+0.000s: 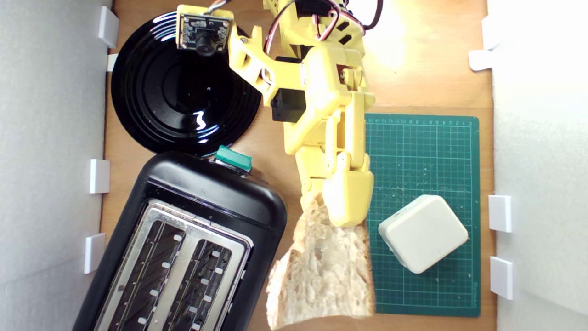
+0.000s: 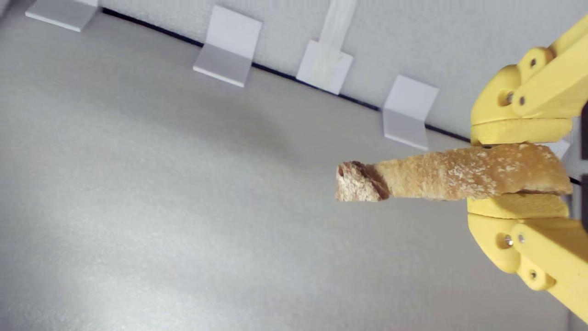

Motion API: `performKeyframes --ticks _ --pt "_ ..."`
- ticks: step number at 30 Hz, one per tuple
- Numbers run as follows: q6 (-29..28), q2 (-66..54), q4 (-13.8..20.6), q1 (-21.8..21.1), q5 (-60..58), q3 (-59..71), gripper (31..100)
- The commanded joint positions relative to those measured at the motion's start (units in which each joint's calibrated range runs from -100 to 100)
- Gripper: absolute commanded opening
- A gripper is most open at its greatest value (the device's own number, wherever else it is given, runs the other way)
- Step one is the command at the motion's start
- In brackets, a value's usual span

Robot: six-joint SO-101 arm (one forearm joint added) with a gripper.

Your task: Pick bread and place in toaster

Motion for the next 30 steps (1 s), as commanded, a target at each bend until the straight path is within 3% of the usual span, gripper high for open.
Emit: performKeyframes --ticks 1,11,21,27,30 --pt "4.5 -4.7 0.0 -0.3 13.8 -10.9 55.9" --pt "12.5 -4.9 0.0 0.4 32.3 -29.5 55.9" --pt "27.6 -4.9 0.0 1.8 53.5 -43.4 55.9" --pt "37.7 -4.9 -8.1 9.2 64.8 -46.4 55.9" --pt "41.1 -4.8 -8.8 12.0 68.5 -46.4 55.9"
